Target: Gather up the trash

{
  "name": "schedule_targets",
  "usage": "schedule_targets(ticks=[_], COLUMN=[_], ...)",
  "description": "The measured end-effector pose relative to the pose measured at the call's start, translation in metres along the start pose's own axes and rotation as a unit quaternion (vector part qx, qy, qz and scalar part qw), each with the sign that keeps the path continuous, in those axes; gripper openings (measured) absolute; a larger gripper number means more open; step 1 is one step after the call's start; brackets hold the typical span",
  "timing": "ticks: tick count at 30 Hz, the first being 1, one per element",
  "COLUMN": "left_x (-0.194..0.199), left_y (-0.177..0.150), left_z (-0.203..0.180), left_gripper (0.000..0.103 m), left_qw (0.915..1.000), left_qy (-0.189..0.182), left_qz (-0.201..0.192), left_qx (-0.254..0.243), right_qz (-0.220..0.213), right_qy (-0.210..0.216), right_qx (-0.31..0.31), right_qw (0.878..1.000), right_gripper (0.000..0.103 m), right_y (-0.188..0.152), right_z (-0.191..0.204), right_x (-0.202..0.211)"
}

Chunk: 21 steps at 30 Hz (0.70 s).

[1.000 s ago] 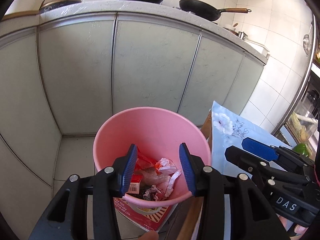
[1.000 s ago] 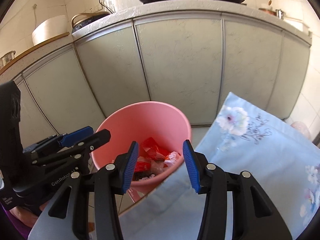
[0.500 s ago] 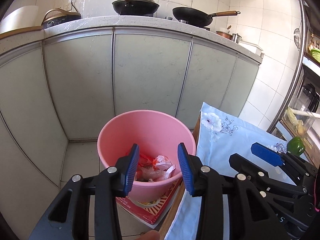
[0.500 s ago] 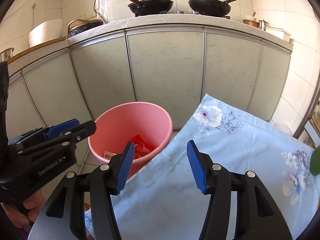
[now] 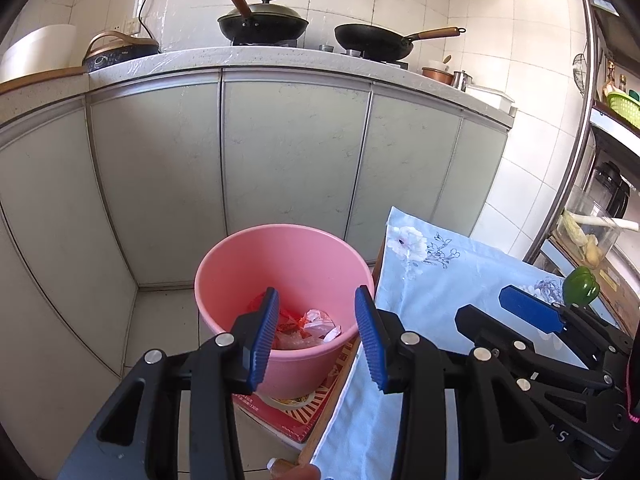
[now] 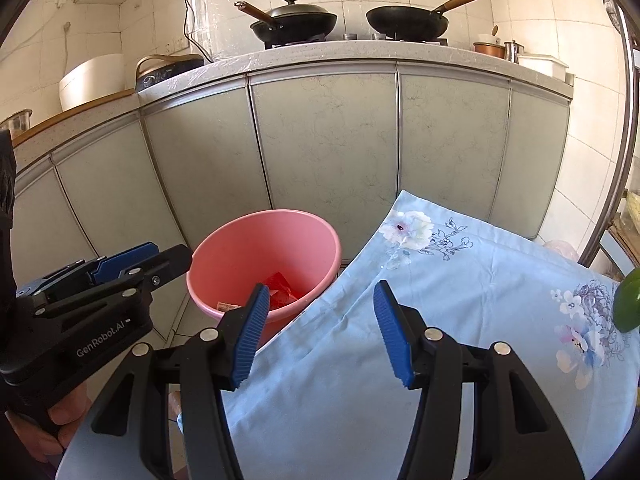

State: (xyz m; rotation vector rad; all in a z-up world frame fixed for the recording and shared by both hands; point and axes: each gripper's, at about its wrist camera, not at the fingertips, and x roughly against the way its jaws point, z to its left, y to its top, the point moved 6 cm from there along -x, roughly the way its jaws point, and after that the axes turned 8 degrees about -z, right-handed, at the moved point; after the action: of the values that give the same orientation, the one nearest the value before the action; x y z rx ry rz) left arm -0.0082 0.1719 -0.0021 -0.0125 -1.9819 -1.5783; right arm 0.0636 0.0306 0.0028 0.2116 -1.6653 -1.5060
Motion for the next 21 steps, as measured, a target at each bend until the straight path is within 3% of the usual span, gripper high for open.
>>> schedule_targets(ticks=[21], left_x=[0.020], left_y=[0.002], left_z=[-0.004], left_gripper=[0.039], left_qw=[0.9999], left_qy=[-0.002], left_qz=[-0.013], left_qx=[-0.008], right_qz=[-0.010], right_qy=[-0.008], right_qx=[0.016], right_qw=[1.000], right_gripper=[0.055], right_y=[-0.001], right_z=[0.008], right_x=[0.016])
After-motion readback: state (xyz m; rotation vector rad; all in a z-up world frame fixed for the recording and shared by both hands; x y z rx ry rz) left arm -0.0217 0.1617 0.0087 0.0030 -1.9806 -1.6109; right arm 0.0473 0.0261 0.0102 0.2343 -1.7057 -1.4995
